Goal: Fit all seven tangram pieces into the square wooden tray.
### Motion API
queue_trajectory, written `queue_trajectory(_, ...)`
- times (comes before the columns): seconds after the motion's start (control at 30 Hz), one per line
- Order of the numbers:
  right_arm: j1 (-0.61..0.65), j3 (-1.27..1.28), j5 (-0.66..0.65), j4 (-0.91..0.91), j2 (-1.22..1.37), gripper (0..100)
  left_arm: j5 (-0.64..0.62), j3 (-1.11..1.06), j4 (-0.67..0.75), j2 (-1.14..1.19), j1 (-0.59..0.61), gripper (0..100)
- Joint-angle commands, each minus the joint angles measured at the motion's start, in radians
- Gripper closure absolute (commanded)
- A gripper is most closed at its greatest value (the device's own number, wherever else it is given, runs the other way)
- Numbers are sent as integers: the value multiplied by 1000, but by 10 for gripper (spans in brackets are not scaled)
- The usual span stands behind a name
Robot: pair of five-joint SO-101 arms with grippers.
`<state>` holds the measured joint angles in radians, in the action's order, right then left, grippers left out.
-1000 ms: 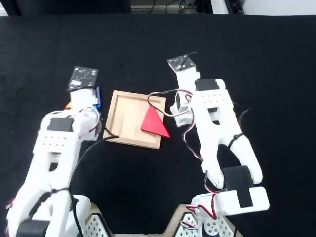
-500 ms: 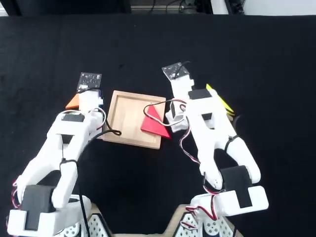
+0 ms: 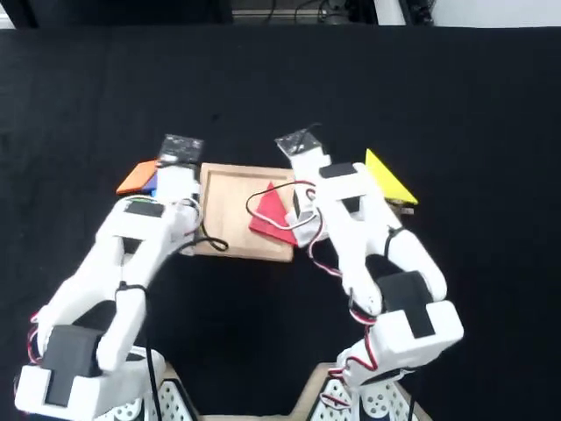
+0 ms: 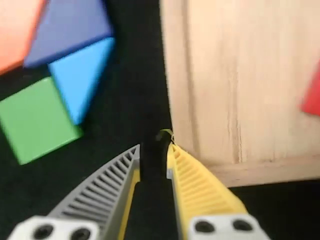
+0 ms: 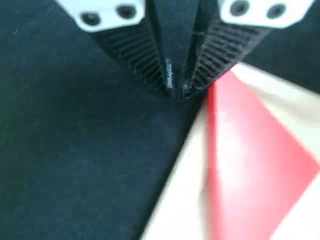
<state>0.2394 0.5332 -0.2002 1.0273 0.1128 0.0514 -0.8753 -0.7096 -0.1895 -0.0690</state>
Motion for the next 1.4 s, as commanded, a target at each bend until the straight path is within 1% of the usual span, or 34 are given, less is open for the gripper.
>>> queue_trajectory(0.0, 46, -4, -3, 2, -74, 987, 9, 12, -6, -8, -70, 891)
queue_trajectory(0.17, 49, -1, -5, 2, -84, 987, 5, 1, -11, -14, -91, 891)
queue_trajectory(0.27, 51, -5, -5, 2, -85, 987, -20, 10, -63, -14, -154, 891)
queue_trajectory(0.37, 68, -7, -5, 2, -85, 987, -68, 10, -68, -14, -211, 891)
queue_trajectory(0.6, 87, -4, -3, 2, -87, 987, -72, 2, -83, -17, -214, 891)
queue_trajectory(0.67, 87, -10, -3, 9, -93, 987, -72, 31, -147, -25, -186, 891)
queue_trajectory(0.7, 87, -10, -3, 12, -108, 987, -72, 58, -193, -44, -154, 891)
queue_trajectory(0.77, 87, -5, -3, 28, -163, 987, -72, 107, -276, -118, -53, 891)
queue_trajectory(0.83, 87, -1, -3, 29, -220, 987, -72, 119, -296, -219, 71, 891)
queue_trajectory(0.9, 87, 16, -2, 9, -257, 987, -72, 87, -275, -313, 177, 891)
queue_trajectory(0.93, 87, 27, -2, -12, -259, 987, -72, 50, -247, -358, 211, 891)
queue_trajectory(1.0, 86, 54, -2, -52, -257, 987, -72, -67, -157, -431, 237, 891)
queue_trajectory(1.17, 81, 65, -3, -71, -219, 987, -72, -354, 149, -565, 236, 891)
queue_trajectory(1.23, 81, 62, -3, -77, -189, 987, -72, -390, 187, -594, 236, 891)
queue_trajectory(1.37, 81, 28, -3, -77, -122, 987, -72, -410, 180, -614, 188, 892)
